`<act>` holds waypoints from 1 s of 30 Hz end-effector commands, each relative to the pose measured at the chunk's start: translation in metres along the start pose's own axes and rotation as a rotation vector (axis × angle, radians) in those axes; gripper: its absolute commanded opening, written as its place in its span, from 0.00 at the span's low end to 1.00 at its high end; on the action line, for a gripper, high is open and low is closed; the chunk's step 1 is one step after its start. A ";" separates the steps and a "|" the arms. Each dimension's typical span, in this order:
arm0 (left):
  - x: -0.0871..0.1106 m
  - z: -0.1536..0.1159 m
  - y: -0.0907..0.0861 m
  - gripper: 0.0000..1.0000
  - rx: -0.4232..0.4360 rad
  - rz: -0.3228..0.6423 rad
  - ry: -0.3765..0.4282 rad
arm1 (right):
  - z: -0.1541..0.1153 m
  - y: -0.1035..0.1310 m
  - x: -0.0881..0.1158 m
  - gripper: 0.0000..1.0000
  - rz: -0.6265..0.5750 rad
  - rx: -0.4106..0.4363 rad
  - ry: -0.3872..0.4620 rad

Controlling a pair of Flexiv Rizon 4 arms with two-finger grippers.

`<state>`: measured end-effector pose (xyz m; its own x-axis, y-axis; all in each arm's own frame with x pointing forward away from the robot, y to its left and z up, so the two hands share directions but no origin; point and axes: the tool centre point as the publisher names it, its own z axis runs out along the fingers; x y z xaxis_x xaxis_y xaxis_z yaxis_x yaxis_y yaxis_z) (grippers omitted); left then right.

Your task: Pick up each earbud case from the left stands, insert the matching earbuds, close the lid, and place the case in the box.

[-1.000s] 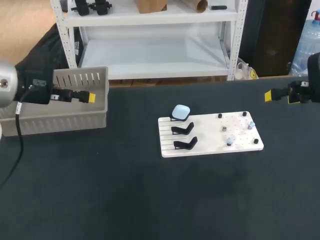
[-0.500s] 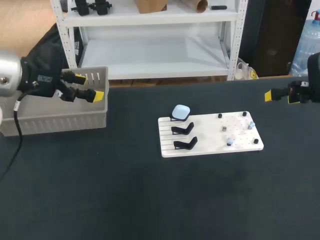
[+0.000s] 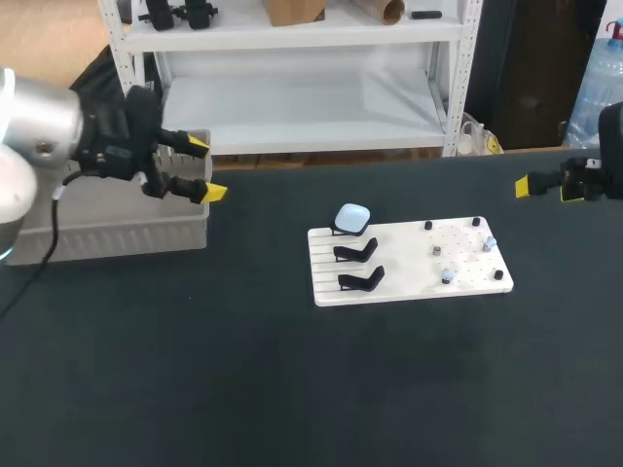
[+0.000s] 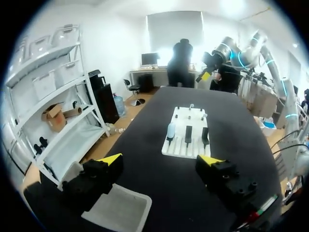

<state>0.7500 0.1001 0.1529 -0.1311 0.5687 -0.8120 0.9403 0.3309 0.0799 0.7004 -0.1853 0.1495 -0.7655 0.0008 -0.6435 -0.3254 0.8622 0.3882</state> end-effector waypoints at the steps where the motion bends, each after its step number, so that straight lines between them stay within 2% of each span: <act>1: -0.002 0.045 0.016 1.00 0.106 0.003 0.016 | 0.000 -0.001 0.000 1.00 -0.001 -0.001 0.001; 12: 0.004 0.095 0.008 1.00 0.219 0.074 0.016 | 0.000 -0.001 0.000 1.00 -0.001 -0.001 0.001; 22: 0.002 0.132 0.002 1.00 0.282 0.068 -0.011 | 0.000 -0.001 0.000 1.00 -0.001 -0.001 0.001; 24: 0.002 0.138 0.000 0.93 0.288 0.066 -0.014 | 0.000 -0.001 0.000 1.00 -0.001 -0.001 0.001; 28: 0.003 0.149 -0.005 0.91 0.301 0.073 -0.017 | 0.000 -0.001 0.000 1.00 -0.001 -0.001 0.001; 30: 0.004 0.154 -0.007 0.83 0.303 0.077 -0.019 | 0.000 -0.001 0.000 1.00 -0.001 -0.001 0.001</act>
<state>0.7838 -0.0093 0.0666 -0.0549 0.5704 -0.8195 0.9972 0.0731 -0.0160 0.7004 -0.1853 0.1495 -0.7655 0.0008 -0.6434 -0.3254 0.8622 0.3882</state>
